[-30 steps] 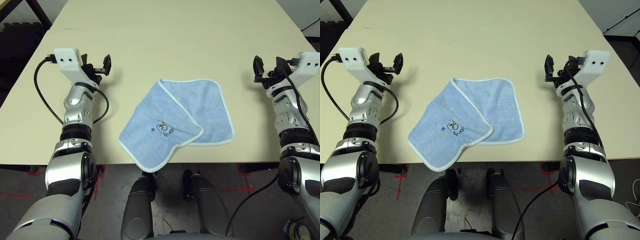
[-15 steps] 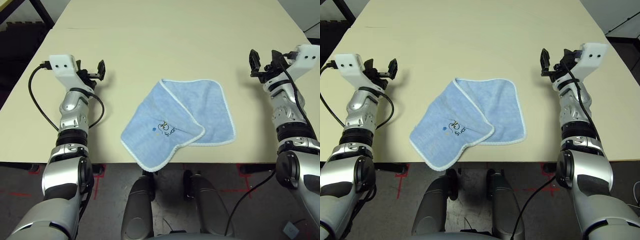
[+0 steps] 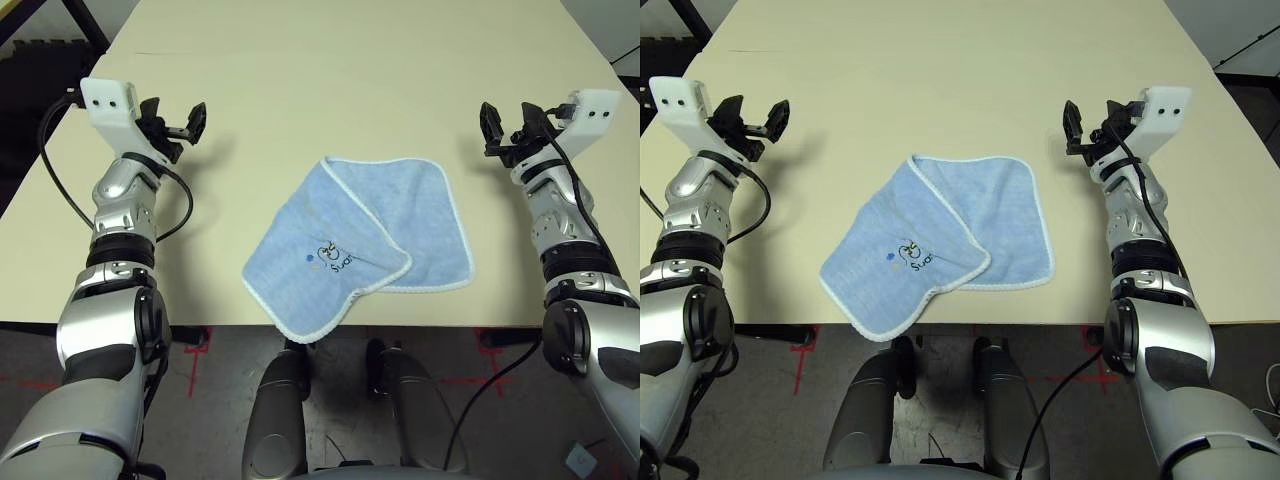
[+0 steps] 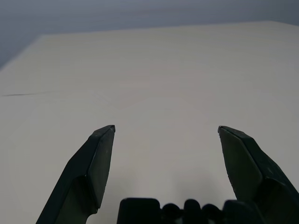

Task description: Fold the towel and set it aside.

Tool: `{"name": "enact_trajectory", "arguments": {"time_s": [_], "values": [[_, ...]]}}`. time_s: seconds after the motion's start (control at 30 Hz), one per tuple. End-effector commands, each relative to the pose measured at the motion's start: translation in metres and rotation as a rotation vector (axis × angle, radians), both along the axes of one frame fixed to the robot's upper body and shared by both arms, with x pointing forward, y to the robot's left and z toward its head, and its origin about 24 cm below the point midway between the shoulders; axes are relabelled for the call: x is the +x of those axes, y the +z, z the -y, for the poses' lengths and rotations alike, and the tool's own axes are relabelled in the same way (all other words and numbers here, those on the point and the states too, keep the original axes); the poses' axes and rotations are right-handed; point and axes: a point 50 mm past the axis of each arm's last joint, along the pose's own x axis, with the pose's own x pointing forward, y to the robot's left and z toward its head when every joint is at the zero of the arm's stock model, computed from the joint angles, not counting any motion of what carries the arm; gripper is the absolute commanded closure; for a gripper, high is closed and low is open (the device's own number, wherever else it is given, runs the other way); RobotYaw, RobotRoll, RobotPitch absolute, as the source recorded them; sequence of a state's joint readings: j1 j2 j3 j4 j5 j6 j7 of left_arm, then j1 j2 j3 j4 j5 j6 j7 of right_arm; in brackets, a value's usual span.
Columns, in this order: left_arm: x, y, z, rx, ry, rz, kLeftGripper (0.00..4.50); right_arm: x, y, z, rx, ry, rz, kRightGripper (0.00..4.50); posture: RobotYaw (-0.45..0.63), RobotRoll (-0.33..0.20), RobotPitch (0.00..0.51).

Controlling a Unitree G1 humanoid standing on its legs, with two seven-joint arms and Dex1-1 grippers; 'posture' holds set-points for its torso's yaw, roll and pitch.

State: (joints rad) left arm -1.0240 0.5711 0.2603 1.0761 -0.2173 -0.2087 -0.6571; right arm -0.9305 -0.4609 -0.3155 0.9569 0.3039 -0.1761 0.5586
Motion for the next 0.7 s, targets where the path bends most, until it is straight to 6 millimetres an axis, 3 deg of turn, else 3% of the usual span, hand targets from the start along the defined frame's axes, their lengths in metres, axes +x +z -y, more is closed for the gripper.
{"name": "enact_trajectory", "arguments": {"time_s": [0.03,0.2,0.37,0.7], "values": [[-0.002,0.000,0.008,0.069,-0.204,-0.090,0.00,-0.004,-0.002,0.012,-0.020,0.064,-0.049,0.02,-0.03,0.000,0.293],[-0.012,0.003,0.014,0.256,-0.494,-0.221,0.00,-0.008,0.007,0.022,-0.062,0.090,-0.050,0.02,-0.06,0.000,0.305],[-0.020,0.017,0.021,0.298,-0.703,-0.239,0.00,-0.007,0.017,0.014,-0.110,0.193,-0.052,0.02,-0.09,0.000,0.304],[-0.030,0.018,0.033,0.407,-0.860,-0.176,0.00,-0.001,0.040,-0.008,-0.316,0.429,-0.191,0.02,-0.08,0.000,0.317]]}}
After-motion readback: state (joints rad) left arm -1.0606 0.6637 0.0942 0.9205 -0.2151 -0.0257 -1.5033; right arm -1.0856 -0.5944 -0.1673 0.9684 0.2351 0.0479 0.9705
